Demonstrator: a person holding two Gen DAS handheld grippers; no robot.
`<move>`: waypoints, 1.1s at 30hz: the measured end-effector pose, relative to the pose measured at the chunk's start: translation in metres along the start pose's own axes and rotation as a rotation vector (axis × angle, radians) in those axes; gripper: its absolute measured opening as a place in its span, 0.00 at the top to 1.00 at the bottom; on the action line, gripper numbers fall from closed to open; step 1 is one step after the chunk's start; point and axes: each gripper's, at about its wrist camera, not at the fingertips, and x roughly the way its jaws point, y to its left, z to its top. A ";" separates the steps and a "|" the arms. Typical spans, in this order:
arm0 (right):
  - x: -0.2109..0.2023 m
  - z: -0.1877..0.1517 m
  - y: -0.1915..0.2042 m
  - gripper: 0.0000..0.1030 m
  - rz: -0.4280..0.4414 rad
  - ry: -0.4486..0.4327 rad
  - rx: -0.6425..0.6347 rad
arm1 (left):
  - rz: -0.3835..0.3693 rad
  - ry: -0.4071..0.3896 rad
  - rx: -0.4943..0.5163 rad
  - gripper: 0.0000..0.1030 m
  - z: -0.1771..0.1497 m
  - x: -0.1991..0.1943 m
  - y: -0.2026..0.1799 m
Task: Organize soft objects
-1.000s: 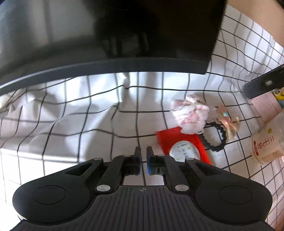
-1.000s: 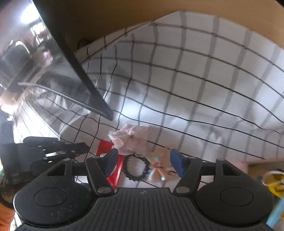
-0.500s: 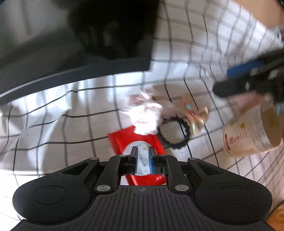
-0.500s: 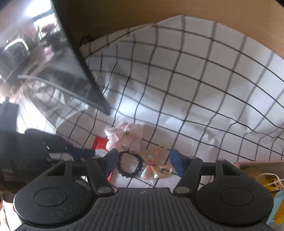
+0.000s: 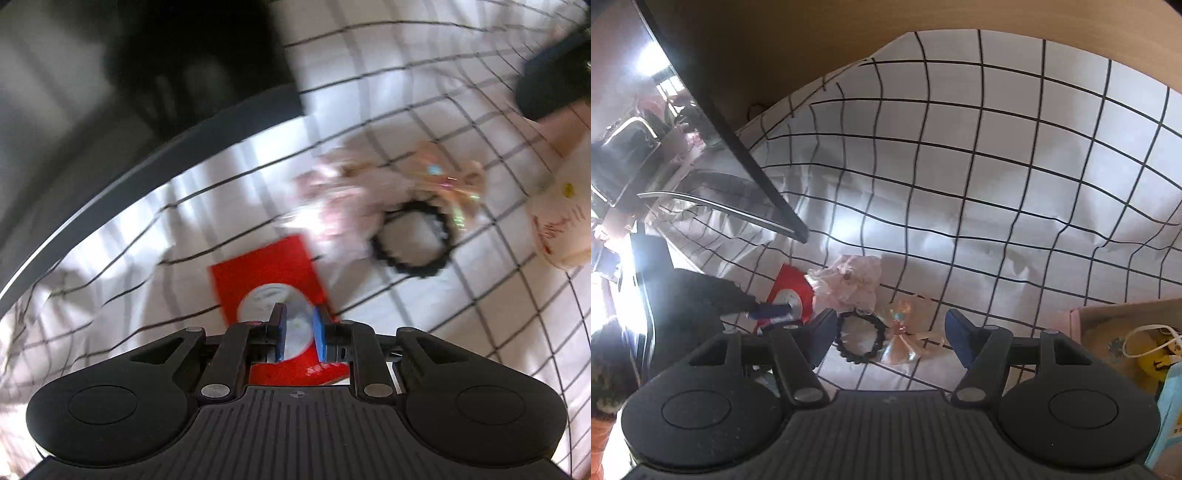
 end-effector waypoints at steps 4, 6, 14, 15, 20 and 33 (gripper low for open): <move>-0.001 -0.001 0.007 0.37 0.005 -0.007 -0.028 | 0.003 -0.001 -0.034 0.81 -0.008 -0.004 0.009; -0.001 -0.002 0.009 0.37 0.008 -0.003 -0.030 | -0.022 0.016 -0.044 0.81 -0.008 0.000 0.008; 0.003 -0.005 0.010 0.37 0.004 0.016 -0.037 | -0.195 -0.010 -0.091 0.26 -0.006 0.004 0.005; 0.002 -0.006 0.010 0.37 0.004 0.017 -0.038 | -0.174 -0.032 -0.087 0.32 -0.007 0.002 0.006; 0.005 -0.005 0.011 0.37 0.009 0.023 -0.039 | -0.035 -0.046 -0.085 0.36 -0.016 0.004 0.021; 0.012 -0.006 0.016 0.37 -0.001 0.041 -0.052 | -0.141 -0.044 -0.159 0.03 -0.013 0.022 0.019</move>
